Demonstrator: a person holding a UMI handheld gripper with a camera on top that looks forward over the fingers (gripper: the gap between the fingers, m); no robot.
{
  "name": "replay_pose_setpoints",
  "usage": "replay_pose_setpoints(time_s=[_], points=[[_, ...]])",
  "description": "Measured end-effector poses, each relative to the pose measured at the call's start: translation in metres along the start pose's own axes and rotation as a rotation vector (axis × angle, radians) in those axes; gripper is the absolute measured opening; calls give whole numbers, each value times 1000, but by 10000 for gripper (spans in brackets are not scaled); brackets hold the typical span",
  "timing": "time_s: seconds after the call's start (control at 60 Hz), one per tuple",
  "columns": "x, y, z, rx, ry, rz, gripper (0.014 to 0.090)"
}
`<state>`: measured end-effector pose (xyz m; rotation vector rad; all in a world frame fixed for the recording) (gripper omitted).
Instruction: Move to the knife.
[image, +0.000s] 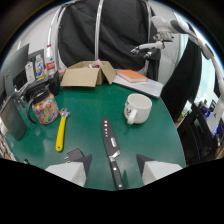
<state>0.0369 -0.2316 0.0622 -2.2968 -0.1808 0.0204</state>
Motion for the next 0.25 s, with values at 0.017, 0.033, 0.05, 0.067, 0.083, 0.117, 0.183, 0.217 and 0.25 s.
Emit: replay_pose_setpoints(time_s=[0.017, 0.033, 0.05, 0.067, 0.083, 0.117, 0.183, 0.217, 0.25], points=[[0, 1, 1, -2, -2, -1, 856], [0, 1, 2, -4, -4, -2, 854], [-1, 2, 3, -7, -5, -2, 854], [-1, 2, 3, -7, -7, -3, 856], [-2, 2, 3, -8, -9, -3, 854], [-3, 3, 4, -9, -13, -5, 855], [-4, 3, 6, -11, -14, -7, 857], [-4, 3, 6, -14, -16, -6, 855], [-5, 3, 6, -16, -18, -4, 855]])
